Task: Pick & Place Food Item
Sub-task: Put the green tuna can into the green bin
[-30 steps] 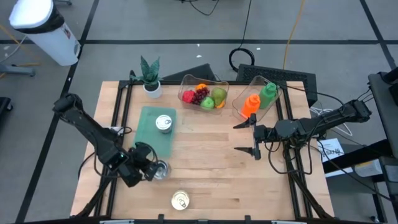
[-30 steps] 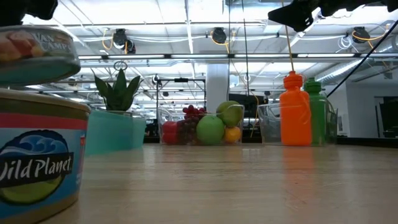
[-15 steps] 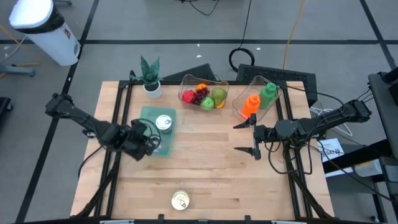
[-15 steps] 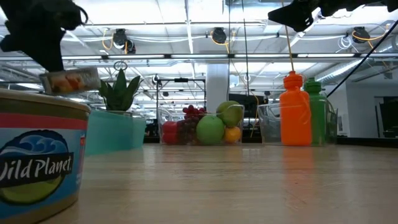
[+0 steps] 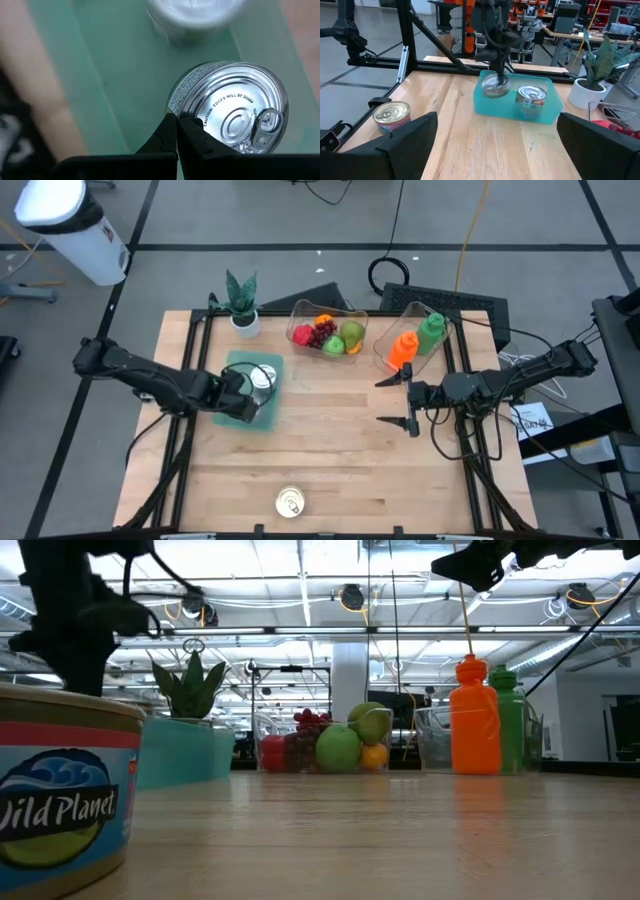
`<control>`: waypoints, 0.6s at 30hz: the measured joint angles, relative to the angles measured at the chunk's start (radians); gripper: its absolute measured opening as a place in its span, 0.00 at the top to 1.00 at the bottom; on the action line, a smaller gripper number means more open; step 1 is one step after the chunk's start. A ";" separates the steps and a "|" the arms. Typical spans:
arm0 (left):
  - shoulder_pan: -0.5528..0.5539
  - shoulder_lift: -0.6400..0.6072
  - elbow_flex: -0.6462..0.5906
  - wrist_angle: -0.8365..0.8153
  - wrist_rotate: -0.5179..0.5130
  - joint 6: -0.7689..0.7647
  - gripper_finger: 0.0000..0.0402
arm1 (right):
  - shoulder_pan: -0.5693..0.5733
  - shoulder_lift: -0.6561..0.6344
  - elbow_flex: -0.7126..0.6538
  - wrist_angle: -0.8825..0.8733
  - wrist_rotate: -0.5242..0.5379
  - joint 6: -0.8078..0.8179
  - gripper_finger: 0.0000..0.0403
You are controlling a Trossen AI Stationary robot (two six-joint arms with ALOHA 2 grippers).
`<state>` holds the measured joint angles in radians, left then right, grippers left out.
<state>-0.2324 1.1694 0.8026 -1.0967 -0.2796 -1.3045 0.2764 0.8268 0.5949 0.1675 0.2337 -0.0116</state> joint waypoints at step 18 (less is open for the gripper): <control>0.062 0.002 -0.177 0.194 0.098 0.005 1.00 | 0.000 0.000 0.000 -0.007 0.001 0.000 0.02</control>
<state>-0.1705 1.1716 0.6252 -0.9024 -0.1819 -1.2995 0.2767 0.8268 0.5949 0.1604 0.2344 -0.0120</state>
